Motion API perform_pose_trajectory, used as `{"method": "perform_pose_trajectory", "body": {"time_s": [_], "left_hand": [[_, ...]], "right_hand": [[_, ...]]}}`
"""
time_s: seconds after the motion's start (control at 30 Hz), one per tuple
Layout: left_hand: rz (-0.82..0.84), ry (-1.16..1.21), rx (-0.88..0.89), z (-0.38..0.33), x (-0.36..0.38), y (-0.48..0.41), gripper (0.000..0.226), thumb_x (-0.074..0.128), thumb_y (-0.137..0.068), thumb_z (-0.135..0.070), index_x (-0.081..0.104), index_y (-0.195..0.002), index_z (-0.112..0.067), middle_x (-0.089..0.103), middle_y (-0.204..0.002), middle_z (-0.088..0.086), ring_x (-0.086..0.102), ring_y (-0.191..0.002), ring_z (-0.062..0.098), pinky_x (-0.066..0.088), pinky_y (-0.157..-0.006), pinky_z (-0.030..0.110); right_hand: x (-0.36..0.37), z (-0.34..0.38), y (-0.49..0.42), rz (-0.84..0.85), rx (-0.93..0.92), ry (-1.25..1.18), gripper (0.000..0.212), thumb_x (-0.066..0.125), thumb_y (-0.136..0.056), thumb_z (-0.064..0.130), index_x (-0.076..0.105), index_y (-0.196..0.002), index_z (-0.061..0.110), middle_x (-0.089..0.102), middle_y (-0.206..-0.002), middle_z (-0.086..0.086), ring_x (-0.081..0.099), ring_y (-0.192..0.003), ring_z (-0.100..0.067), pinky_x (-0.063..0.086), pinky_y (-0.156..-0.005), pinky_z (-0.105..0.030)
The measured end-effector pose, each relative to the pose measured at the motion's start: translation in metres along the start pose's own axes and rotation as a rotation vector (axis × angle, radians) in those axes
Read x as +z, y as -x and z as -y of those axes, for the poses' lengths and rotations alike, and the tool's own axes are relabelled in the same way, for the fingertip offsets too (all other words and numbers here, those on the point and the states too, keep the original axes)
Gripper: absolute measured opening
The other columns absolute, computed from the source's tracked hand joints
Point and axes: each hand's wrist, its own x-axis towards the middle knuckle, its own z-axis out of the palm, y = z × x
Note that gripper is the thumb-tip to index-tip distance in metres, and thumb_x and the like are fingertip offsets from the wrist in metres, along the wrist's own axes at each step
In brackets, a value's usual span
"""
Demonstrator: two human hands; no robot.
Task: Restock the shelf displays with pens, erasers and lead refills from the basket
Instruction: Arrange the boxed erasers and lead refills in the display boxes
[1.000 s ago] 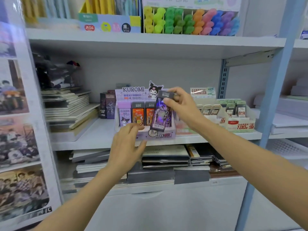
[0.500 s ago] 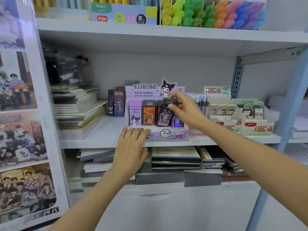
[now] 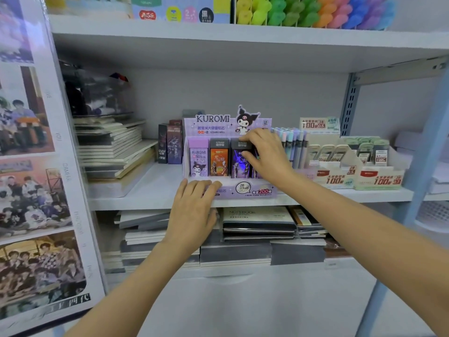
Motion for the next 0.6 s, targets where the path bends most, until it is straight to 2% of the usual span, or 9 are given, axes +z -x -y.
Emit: {"method": "perform_pose_trajectory", "body": {"time_s": [0.07, 0.17, 0.2, 0.27, 0.37, 0.4, 0.47, 0.53, 0.6], "left_hand": [[0.018, 0.007, -0.004, 0.0, -0.001, -0.001, 0.056, 0.062, -0.086, -0.024, 0.045, -0.139, -0.019, 0.052, -0.133, 0.001, 0.045, -0.124, 0.023, 0.015, -0.12, 0.042], [-0.004, 0.046, 0.003, -0.002, -0.005, 0.002, 0.057, 0.063, -0.086, -0.023, 0.045, -0.139, -0.016, 0.047, -0.14, 0.005, 0.038, -0.133, 0.025, 0.013, -0.12, 0.045], [-0.036, 0.044, 0.007, -0.003, -0.005, 0.005, 0.057, 0.064, -0.084, -0.02, 0.047, -0.137, -0.012, 0.047, -0.141, 0.009, 0.038, -0.134, 0.029, 0.017, -0.119, 0.047], [-0.157, 0.036, 0.018, -0.009, 0.004, 0.017, 0.05, 0.066, -0.079, -0.012, 0.054, -0.127, -0.006, 0.052, -0.133, 0.015, 0.044, -0.127, 0.034, 0.029, -0.111, 0.047], [-0.279, 0.114, 0.019, -0.023, 0.038, 0.052, 0.035, 0.064, -0.075, -0.007, 0.06, -0.11, -0.006, 0.058, -0.115, 0.014, 0.05, -0.109, 0.032, 0.036, -0.094, 0.041], [-0.246, 0.147, 0.014, -0.028, 0.055, 0.067, 0.032, 0.065, -0.074, -0.005, 0.061, -0.105, -0.006, 0.059, -0.111, 0.013, 0.05, -0.105, 0.031, 0.036, -0.09, 0.04], [-0.066, 0.232, -0.024, -0.037, 0.096, 0.106, 0.028, 0.066, -0.074, -0.002, 0.062, -0.101, -0.008, 0.059, -0.105, 0.01, 0.052, -0.1, 0.031, 0.037, -0.084, 0.039], [0.223, 0.329, -0.085, -0.047, 0.137, 0.151, 0.025, 0.064, -0.081, -0.004, 0.063, -0.105, -0.01, 0.059, -0.107, 0.008, 0.054, -0.104, 0.031, 0.039, -0.085, 0.04], [0.515, 0.347, -0.114, -0.057, 0.177, 0.198, 0.028, 0.056, -0.09, -0.014, 0.061, -0.117, -0.013, 0.056, -0.123, 0.006, 0.049, -0.117, 0.029, 0.036, -0.094, 0.039]], "right_hand": [[-0.001, 0.0, 0.002, 0.027, 0.0, 0.014, 0.035, 0.06, -0.094, 0.022, 0.058, -0.128, 0.013, 0.056, -0.127, -0.005, 0.046, -0.122, -0.023, 0.029, -0.107, -0.036], [-0.009, 0.01, 0.018, -0.111, -0.069, -0.083, 0.031, 0.058, -0.094, 0.018, 0.061, -0.124, 0.012, 0.057, -0.127, -0.005, 0.048, -0.123, -0.021, 0.032, -0.107, -0.036], [-0.011, 0.016, 0.029, -0.161, -0.116, -0.154, 0.027, 0.057, -0.094, 0.015, 0.062, -0.12, 0.011, 0.06, -0.121, -0.005, 0.053, -0.116, -0.018, 0.038, -0.103, -0.032], [-0.007, 0.028, 0.063, -0.175, -0.186, -0.339, 0.017, 0.055, -0.094, 0.013, 0.065, -0.106, 0.009, 0.062, -0.102, -0.002, 0.058, -0.09, -0.012, 0.045, -0.081, -0.021], [0.019, 0.033, 0.132, 0.026, -0.128, -0.512, 0.015, 0.054, -0.094, 0.015, 0.067, -0.087, 0.009, 0.063, -0.078, 0.003, 0.054, -0.066, -0.007, 0.042, -0.059, -0.02], [0.033, 0.031, 0.158, 0.13, -0.081, -0.531, 0.017, 0.055, -0.094, 0.015, 0.067, -0.084, 0.009, 0.063, -0.072, 0.002, 0.053, -0.061, -0.008, 0.043, -0.056, -0.025], [0.063, 0.025, 0.211, 0.386, 0.041, -0.545, 0.019, 0.057, -0.095, 0.016, 0.068, -0.082, 0.01, 0.064, -0.066, -0.001, 0.055, -0.056, -0.011, 0.046, -0.056, -0.033], [0.094, 0.016, 0.263, 0.682, 0.155, -0.529, 0.019, 0.057, -0.097, 0.021, 0.07, -0.087, 0.012, 0.069, -0.072, -0.001, 0.061, -0.06, -0.011, 0.05, -0.062, -0.031], [0.123, 0.005, 0.314, 0.937, 0.228, -0.493, 0.019, 0.057, -0.097, 0.027, 0.07, -0.098, 0.013, 0.072, -0.088, -0.003, 0.065, -0.076, -0.014, 0.052, -0.074, -0.033]]}}
